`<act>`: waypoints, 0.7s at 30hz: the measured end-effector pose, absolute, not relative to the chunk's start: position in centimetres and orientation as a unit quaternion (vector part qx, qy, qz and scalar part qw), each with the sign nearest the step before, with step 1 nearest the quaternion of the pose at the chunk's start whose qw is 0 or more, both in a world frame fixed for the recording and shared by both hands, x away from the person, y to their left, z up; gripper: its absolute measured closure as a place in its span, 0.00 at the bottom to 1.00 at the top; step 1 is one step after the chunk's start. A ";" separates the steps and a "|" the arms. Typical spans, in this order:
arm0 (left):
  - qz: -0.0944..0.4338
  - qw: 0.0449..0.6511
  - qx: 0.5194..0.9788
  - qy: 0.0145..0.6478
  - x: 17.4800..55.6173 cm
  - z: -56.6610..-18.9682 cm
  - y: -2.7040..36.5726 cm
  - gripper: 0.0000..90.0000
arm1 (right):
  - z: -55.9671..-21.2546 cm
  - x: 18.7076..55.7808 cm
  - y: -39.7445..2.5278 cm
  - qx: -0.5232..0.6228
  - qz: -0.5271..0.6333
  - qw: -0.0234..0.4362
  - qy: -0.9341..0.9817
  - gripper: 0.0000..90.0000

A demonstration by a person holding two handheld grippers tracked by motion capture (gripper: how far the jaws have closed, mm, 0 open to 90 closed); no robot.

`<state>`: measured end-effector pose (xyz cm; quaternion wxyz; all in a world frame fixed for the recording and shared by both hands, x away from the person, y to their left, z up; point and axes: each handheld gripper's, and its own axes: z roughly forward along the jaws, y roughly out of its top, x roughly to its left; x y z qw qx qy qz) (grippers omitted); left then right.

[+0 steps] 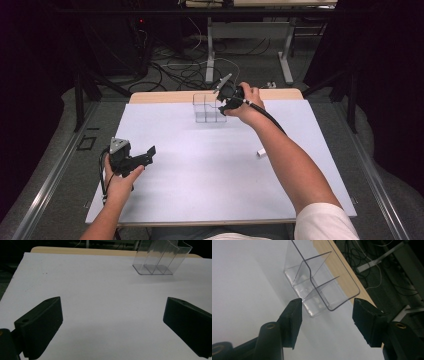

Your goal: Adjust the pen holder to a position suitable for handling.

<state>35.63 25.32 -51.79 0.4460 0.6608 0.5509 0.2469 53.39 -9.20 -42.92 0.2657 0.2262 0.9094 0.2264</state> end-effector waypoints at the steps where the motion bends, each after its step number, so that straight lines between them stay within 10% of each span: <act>1: 0.247 0.446 0.661 0.551 35.6 -51.8 25.3 0.03 | -42.9 53.4 -9.2 0.226 0.226 0.266 0.909 0.45; 21: 0.238 0.455 0.650 0.561 35.6 -51.9 25.7 0.03 | -46.0 57.1 -6.5 0.164 0.254 0.237 0.923 0.57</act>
